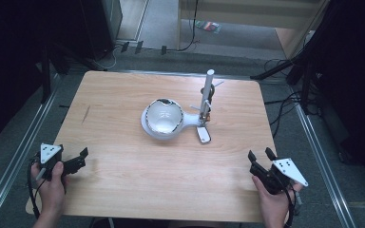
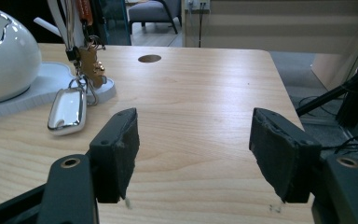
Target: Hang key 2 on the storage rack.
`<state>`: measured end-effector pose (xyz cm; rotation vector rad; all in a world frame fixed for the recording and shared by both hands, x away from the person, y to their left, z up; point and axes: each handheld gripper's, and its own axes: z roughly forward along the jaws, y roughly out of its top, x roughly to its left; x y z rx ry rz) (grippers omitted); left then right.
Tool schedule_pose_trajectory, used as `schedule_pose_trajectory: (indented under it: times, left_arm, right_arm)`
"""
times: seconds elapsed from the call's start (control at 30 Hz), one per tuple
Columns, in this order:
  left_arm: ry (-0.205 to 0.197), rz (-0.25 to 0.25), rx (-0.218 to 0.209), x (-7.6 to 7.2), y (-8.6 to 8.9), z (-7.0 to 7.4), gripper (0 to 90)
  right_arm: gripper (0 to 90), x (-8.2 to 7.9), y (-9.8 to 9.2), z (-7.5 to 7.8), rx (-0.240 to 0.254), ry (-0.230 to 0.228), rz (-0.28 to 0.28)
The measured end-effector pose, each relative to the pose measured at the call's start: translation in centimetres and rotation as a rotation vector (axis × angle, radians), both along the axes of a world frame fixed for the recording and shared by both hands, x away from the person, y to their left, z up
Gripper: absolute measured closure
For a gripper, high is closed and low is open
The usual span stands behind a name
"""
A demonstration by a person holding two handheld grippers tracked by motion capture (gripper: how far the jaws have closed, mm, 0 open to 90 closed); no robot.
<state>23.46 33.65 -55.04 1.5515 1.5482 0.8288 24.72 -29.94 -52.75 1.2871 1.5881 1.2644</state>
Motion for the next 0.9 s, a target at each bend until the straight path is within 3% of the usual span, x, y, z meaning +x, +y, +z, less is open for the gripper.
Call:
schedule_pose_trajectory:
  times: [0.07,0.33,0.9]
  left_arm:
    - [0.000,0.000,0.000,0.0,0.0,0.0,8.9]
    - [-0.001,0.002,0.001,0.0,0.0,0.0,8.9]
    - [-0.001,0.002,0.001,0.0,0.0,0.0,8.9]
  right_arm:
    - [32.9,-0.3,-0.4,-0.1,-0.023,-0.002,0.007]
    - [22.8,-1.2,-1.8,-0.7,0.023,0.003,-0.002]
    - [10.4,-3.2,-3.6,-1.1,0.034,0.034,-0.006]
